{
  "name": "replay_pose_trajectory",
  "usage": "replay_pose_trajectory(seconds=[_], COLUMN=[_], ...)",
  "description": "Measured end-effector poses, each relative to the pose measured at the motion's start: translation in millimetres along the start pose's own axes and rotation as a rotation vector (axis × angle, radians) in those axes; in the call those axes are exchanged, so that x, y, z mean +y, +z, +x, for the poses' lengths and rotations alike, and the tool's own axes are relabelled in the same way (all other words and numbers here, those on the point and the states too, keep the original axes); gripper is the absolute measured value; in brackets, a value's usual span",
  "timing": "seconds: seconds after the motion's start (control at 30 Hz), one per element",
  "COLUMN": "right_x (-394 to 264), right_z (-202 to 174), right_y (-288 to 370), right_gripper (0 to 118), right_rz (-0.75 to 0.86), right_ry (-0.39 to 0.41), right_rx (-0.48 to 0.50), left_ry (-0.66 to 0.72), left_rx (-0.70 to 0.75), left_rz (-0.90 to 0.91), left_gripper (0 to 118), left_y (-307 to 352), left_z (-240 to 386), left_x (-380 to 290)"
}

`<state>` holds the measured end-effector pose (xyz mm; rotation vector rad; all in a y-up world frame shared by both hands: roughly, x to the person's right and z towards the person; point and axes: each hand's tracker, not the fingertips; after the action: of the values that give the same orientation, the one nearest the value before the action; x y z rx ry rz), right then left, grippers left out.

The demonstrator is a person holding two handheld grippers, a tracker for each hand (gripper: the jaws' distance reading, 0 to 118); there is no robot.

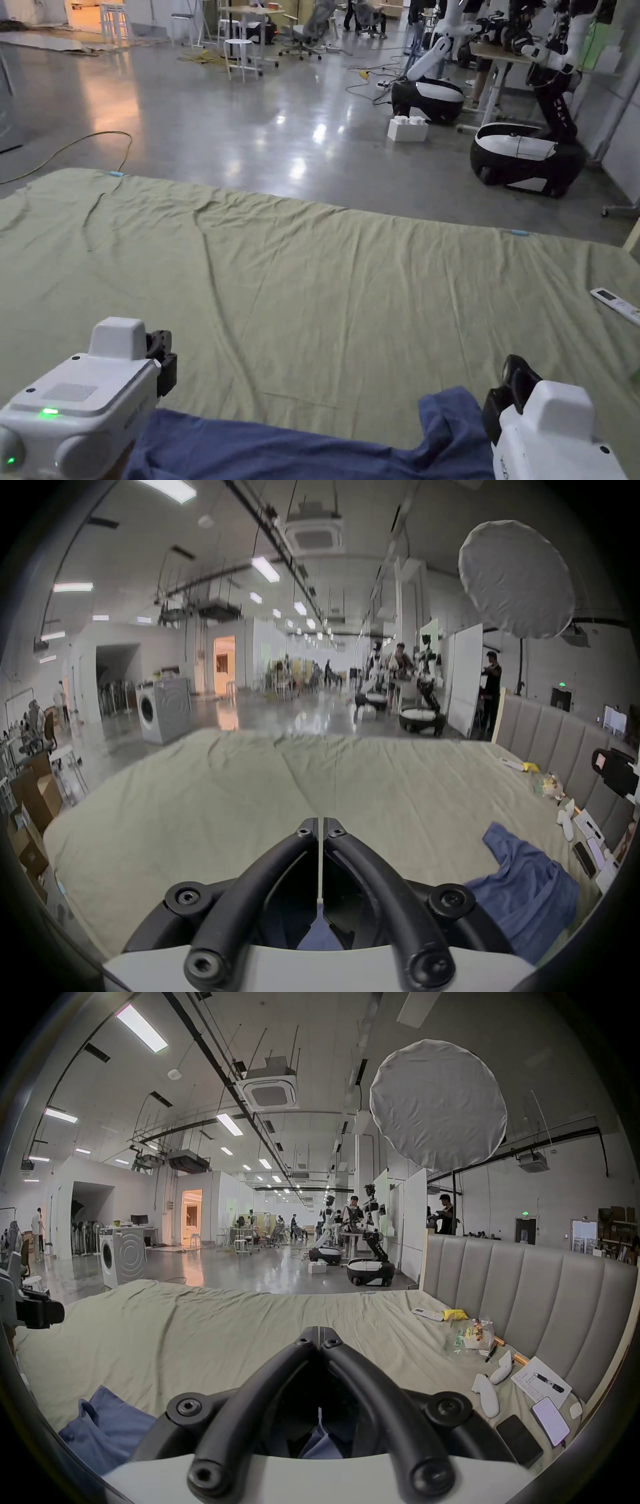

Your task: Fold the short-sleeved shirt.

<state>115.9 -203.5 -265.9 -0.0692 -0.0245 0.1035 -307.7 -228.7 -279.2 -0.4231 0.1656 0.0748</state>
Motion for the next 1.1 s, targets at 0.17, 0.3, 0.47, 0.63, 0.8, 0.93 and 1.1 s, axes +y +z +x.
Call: replay_pose_trajectory(seconds=[0.17,0.3,0.47,0.63,0.8,0.93,1.1], right_x=[-12,-22,-33,-40,-48,-54,-57], right_z=[7,10,15,22,30,33,33], right_y=[-4,-5,-6,-8,-11,-13,-15], right_gripper=[0,0,0,0,0,0,0], right_rz=[-0.063,-0.113,-0.158,-0.198,-0.231,-0.262,-0.281], right_ry=[-0.007,-0.006,0.013,0.021,0.04,0.042,0.044], right_rx=[-0.003,-0.011,-0.019,-0.032,-0.039,-0.041,-0.036], left_ry=[0.05,0.045,-0.026,0.002,0.024,-0.003,-0.018], left_rx=[-0.028,-0.035,-0.015,-0.027,0.006,0.011,0.017], left_rz=[-0.272,-0.464,-0.547,-0.656,-0.65,-0.644,-0.637], left_gripper=[3,50,64,64,63,62,51], left_y=[-55,-95,-132,-162,-170,-174,-172], left_z=[-39,-54,-54,-51,-47,-43,-44], left_x=[-19,-42,-60,-76,-73,-77,-74])
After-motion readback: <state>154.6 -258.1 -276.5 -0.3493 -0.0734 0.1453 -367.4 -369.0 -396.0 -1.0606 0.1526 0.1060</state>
